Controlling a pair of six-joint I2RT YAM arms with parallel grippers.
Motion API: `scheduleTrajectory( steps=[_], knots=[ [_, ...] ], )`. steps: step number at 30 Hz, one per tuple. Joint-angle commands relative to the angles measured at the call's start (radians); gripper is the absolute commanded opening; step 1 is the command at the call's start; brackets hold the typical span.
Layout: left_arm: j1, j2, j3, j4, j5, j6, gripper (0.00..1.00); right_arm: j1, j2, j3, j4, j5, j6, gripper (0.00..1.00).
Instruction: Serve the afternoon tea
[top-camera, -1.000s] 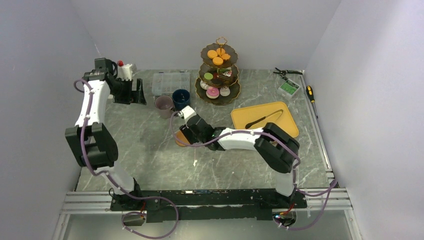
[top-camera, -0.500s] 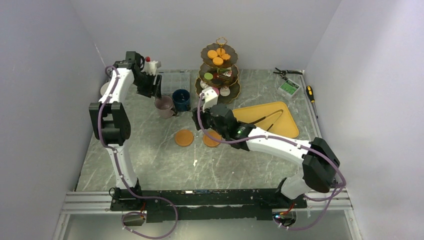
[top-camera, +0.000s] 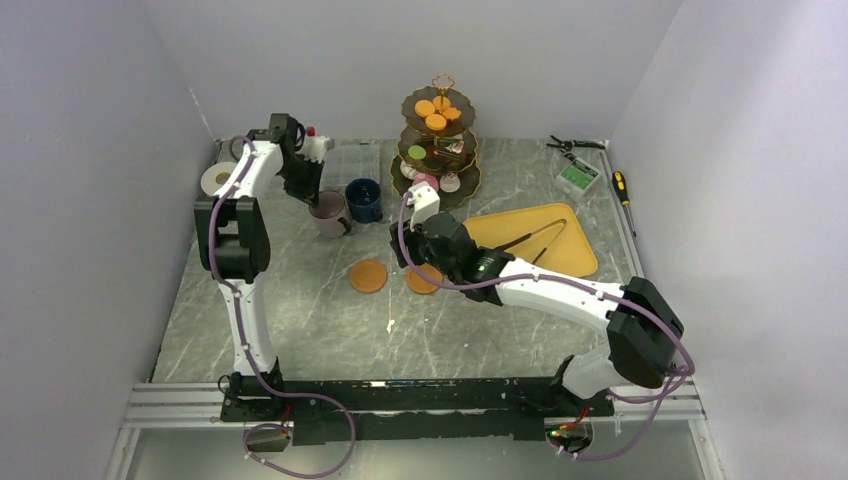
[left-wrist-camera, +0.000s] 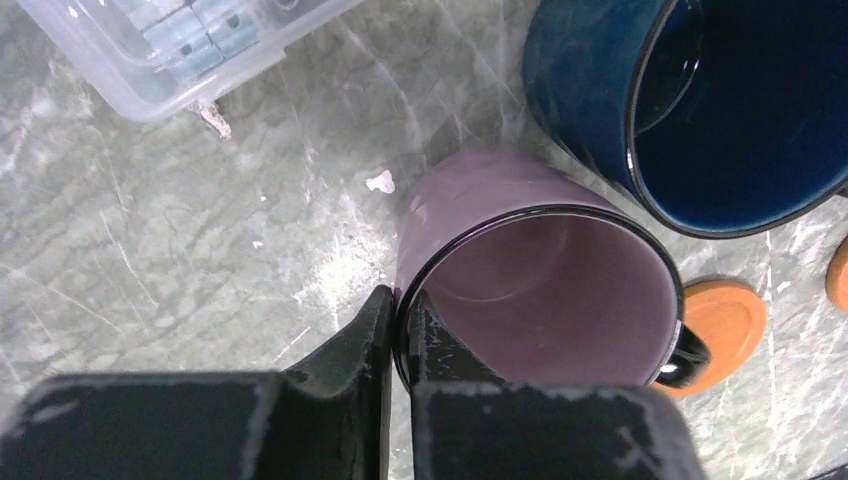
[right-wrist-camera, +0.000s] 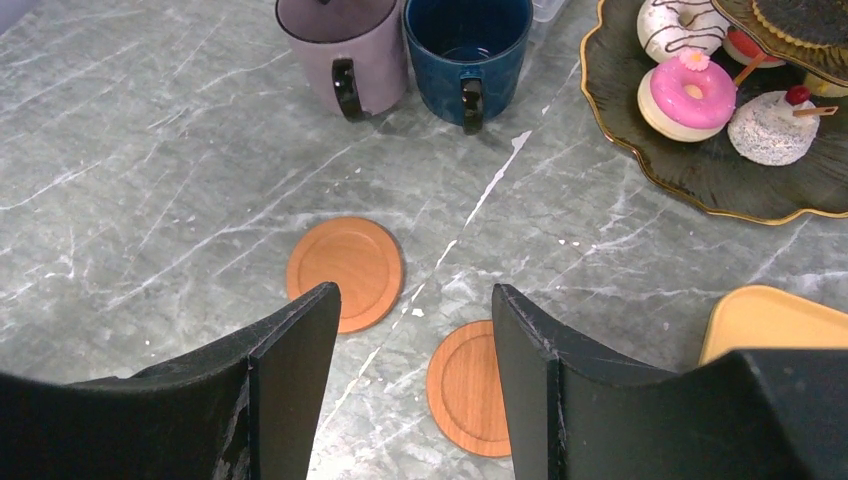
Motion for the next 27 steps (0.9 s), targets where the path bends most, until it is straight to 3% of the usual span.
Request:
scheduleTrajectory(
  steps=[1, 14, 27],
  knots=[
    [-0.006, -0.024, -0.032, 0.018, 0.011, -0.002, 0.04, -0.007, -0.003, 0.017, 0.014, -0.017, 0.014, 0.62],
    [-0.009, -0.279, -0.302, 0.05, -0.067, -0.069, 0.03, -0.006, 0.192, 0.202, -0.006, -0.226, -0.004, 0.67],
    [-0.114, -0.496, -0.386, 0.006, -0.208, -0.204, 0.03, 0.044, 0.353, 0.389, -0.125, -0.339, -0.036, 0.78]
  ],
)
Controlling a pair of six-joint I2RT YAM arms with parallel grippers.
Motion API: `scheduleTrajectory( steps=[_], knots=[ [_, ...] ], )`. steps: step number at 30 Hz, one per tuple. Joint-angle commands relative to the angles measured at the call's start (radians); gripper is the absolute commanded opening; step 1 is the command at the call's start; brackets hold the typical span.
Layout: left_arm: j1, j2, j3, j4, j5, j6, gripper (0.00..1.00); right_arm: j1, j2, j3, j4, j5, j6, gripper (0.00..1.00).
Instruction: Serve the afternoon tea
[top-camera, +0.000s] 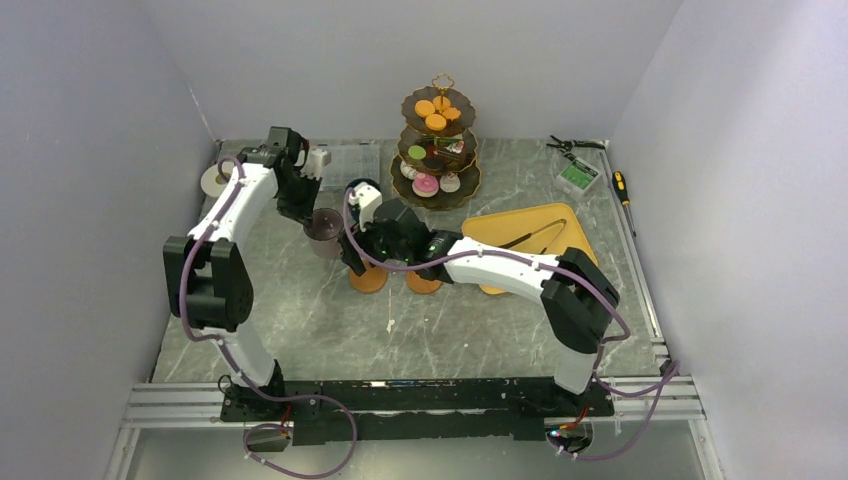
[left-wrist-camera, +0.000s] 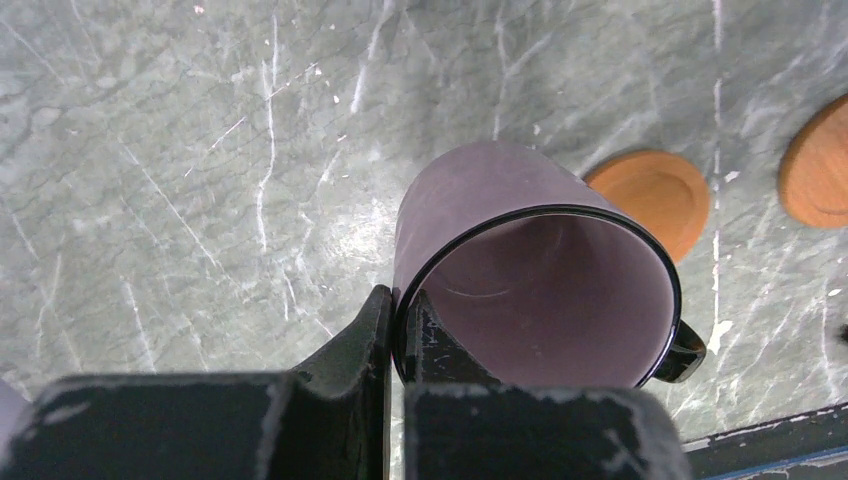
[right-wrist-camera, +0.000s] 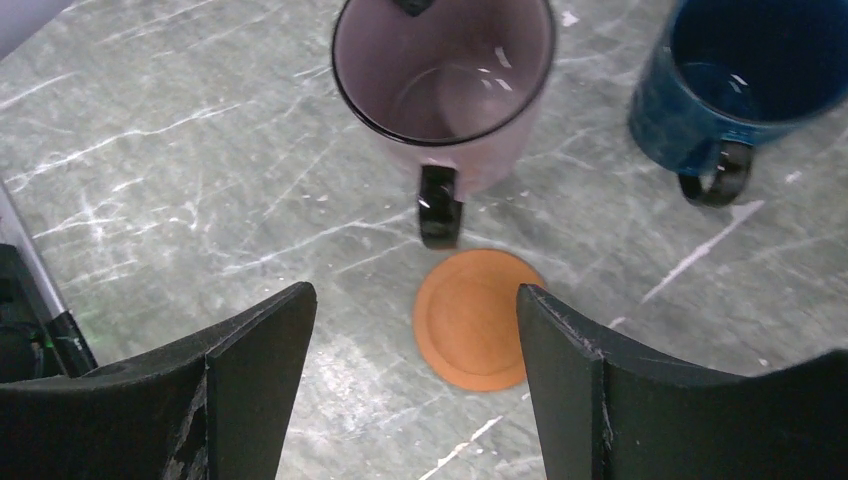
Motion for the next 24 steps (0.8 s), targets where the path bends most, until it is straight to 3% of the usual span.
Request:
scheduleTrajectory(
  steps=[1, 9, 24],
  knots=[
    [-0.053, -0.1, -0.008, 0.002, -0.052, -0.072, 0.03, 0.017, 0.035, 0.088, -0.065, -0.045, -0.017, 0.78],
    [-0.096, -0.133, 0.029, -0.06, -0.029, -0.091, 0.03, 0.019, 0.063, 0.105, -0.118, 0.069, -0.014, 0.7],
    [-0.147, -0.18, 0.033, -0.086, 0.067, -0.116, 0.03, 0.032, 0.085, 0.12, -0.088, 0.065, -0.021, 0.44]
  ],
)
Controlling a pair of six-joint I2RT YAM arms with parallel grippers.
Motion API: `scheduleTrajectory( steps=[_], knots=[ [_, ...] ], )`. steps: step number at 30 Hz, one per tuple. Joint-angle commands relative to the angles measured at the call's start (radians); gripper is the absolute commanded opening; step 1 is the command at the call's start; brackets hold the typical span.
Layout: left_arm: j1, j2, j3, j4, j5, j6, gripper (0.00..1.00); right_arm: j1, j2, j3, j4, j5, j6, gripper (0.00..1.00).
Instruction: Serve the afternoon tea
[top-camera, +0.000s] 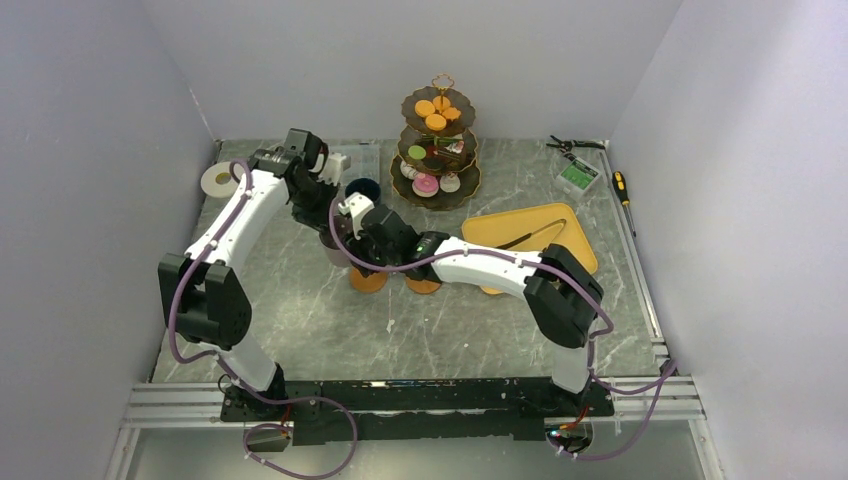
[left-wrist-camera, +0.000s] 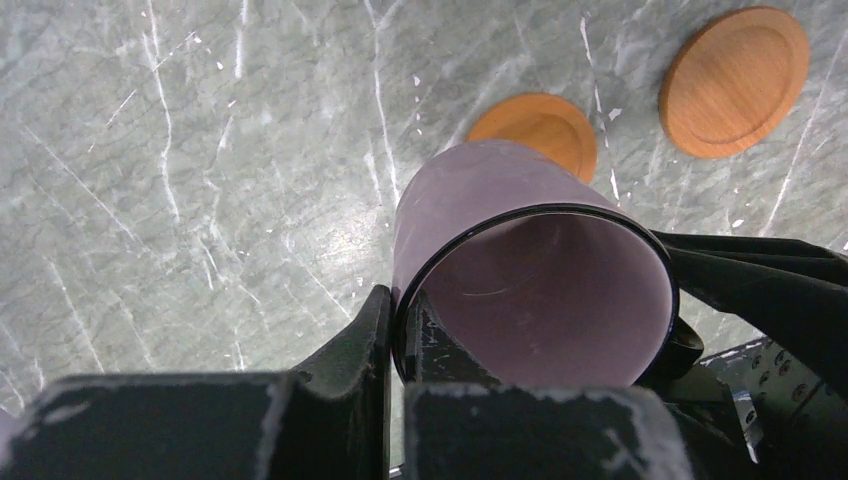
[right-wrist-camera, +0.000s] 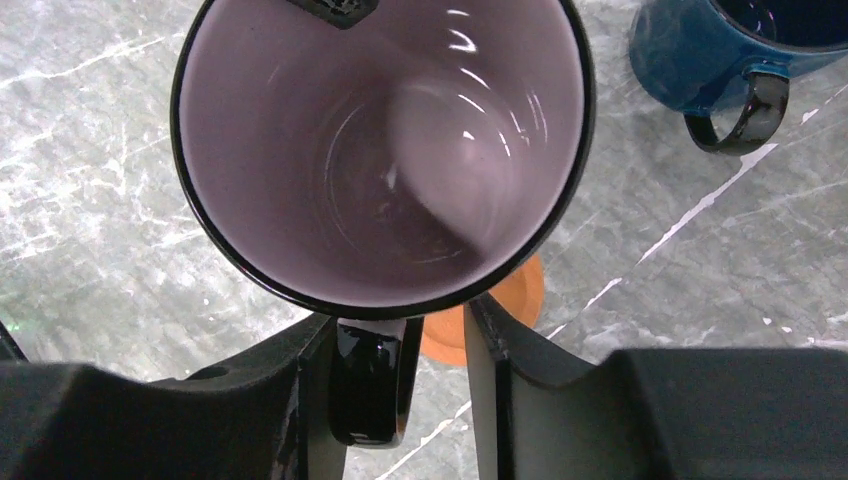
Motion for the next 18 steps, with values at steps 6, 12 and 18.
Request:
scheduleTrajectory(
  steps=[6, 12, 18],
  knots=[
    [-0.013, -0.067, 0.041, 0.013, 0.092, -0.034, 0.03, 0.005, -0.015, 0.014, 0.051, 0.018, -0.008, 0.08],
    [-0.013, -0.043, 0.113, -0.043, 0.18, 0.002, 0.38, 0.002, -0.091, -0.074, 0.096, 0.099, -0.018, 0.0],
    [-0.011, -0.056, 0.157, -0.035, 0.161, 0.02, 0.92, -0.028, -0.221, -0.224, 0.152, 0.188, -0.01, 0.0]
  ],
)
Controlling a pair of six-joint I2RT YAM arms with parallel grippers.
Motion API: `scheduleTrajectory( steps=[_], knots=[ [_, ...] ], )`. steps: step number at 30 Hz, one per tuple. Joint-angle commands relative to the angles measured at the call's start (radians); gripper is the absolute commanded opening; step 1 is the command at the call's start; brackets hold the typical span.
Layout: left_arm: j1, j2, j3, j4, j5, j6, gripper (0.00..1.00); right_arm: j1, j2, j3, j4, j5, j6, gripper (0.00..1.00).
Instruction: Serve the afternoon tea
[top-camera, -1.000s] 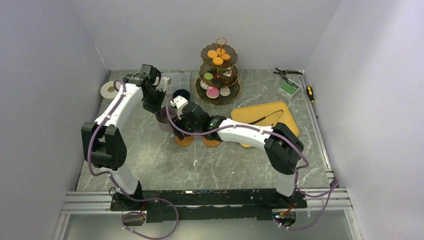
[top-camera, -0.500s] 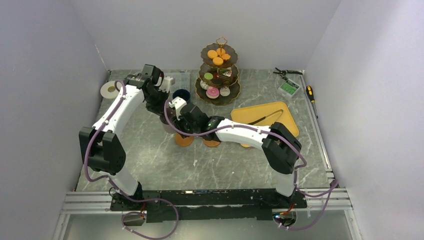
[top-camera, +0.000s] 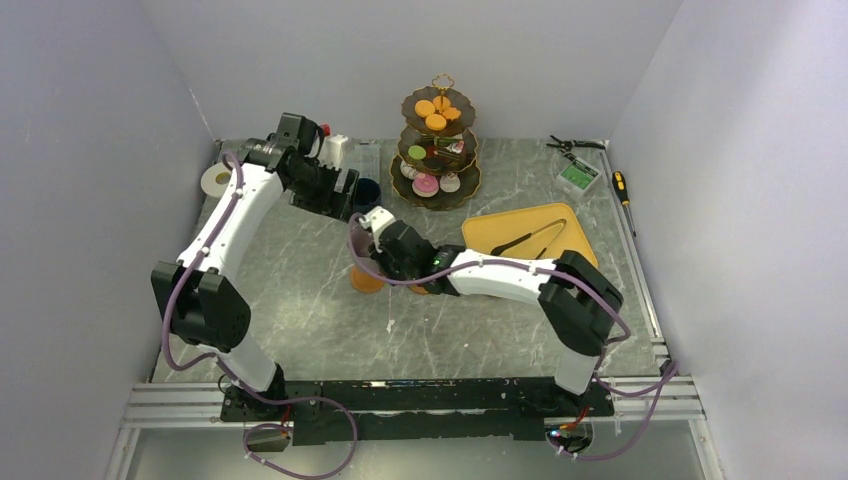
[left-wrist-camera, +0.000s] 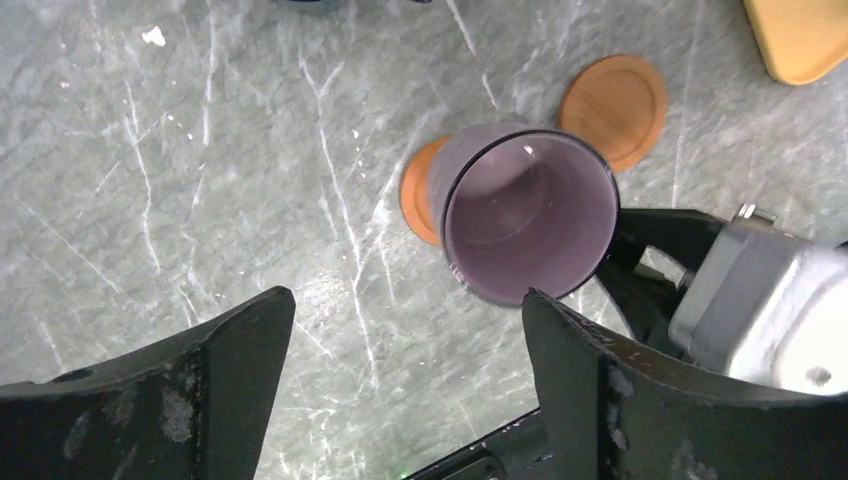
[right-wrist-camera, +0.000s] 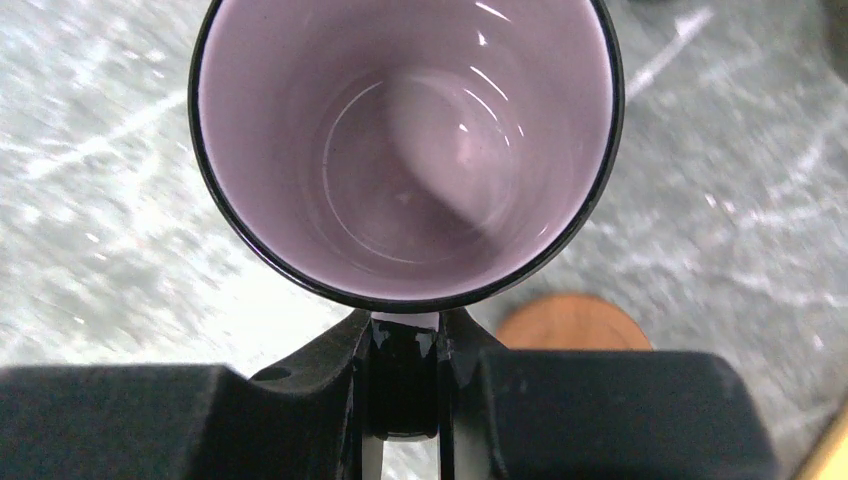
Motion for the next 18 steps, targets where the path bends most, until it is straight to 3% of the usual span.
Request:
scheduleTrajectory(
  steps=[1, 11, 18],
  knots=[
    [-0.002, -0.047, 0.052, -0.012, 0.05, 0.018, 0.93, -0.032, -0.166, -0.089, 0.139, 0.111, 0.003, 0.0],
    [-0.002, -0.031, 0.065, -0.026, 0.038, 0.04, 0.93, -0.05, -0.301, -0.346, 0.179, 0.232, 0.028, 0.0],
    [-0.002, -0.017, 0.083, -0.036, 0.04, 0.044, 0.93, -0.05, -0.335, -0.438, 0.196, 0.249, 0.069, 0.0]
  ],
)
